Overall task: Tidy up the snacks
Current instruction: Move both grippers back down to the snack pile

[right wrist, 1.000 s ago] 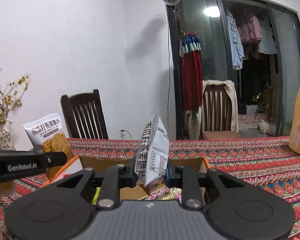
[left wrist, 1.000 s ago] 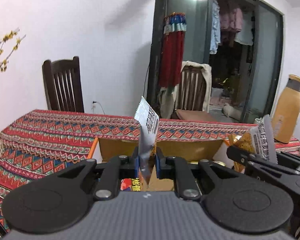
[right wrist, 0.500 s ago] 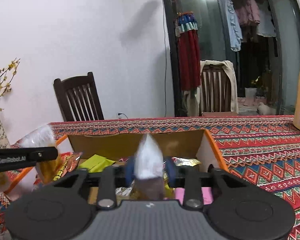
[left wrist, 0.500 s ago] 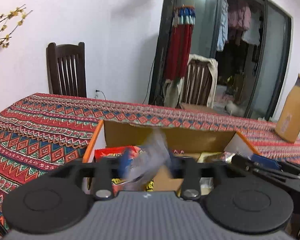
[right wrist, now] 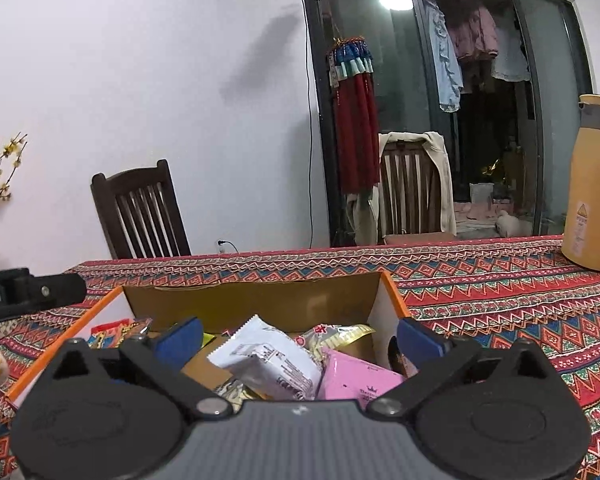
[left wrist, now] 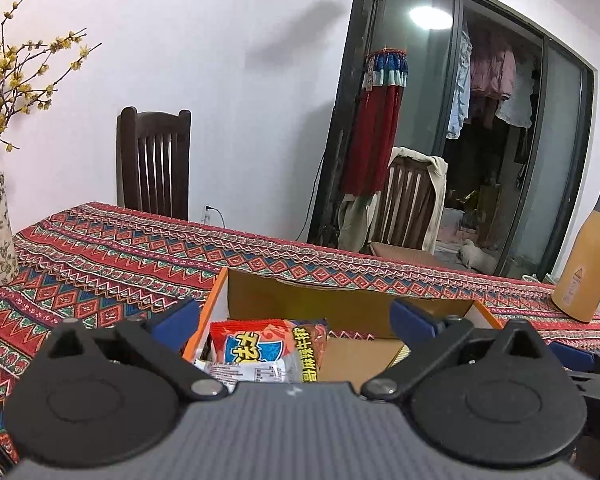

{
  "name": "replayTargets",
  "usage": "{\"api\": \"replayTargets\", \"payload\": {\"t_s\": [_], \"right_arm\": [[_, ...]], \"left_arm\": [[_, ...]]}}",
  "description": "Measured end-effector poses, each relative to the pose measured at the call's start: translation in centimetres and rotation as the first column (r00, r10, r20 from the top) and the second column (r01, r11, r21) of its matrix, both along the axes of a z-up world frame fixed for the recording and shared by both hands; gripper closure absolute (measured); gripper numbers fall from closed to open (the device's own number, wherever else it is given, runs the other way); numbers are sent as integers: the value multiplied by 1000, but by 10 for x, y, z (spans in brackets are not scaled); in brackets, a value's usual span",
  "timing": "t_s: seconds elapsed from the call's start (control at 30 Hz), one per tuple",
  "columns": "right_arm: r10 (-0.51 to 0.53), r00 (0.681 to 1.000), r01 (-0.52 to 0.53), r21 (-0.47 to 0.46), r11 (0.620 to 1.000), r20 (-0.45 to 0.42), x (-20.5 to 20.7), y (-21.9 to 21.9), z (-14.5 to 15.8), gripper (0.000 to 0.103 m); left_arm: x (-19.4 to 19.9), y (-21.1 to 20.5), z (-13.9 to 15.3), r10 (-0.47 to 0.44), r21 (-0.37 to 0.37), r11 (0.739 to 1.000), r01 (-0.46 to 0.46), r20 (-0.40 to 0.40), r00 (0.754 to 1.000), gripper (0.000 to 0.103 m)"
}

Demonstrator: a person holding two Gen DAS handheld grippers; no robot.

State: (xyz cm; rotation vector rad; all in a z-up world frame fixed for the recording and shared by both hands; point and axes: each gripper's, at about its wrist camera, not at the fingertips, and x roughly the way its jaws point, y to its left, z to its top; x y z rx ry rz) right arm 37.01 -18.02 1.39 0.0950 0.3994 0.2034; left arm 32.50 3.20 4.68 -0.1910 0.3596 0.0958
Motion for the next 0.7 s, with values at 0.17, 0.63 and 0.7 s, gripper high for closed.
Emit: {"api": "replayTargets", "payload": {"t_s": [0.17,0.63,0.7], "right_arm": [[-3,1000,3,1,1000,23,-10,-2,8,0],[18,997,-18,4,1000,70,-41,-10,35,0],[17,997,-18,1,1000,75,-47,-12,37,0]], "left_arm": [[-9,-1,8,-17,-4,1000,17,22,1000,0],[-47,-1,46,-56,-3,998,56,82,995,0],[-52,1,48,-60,3,998,60,79,995,0]]}}
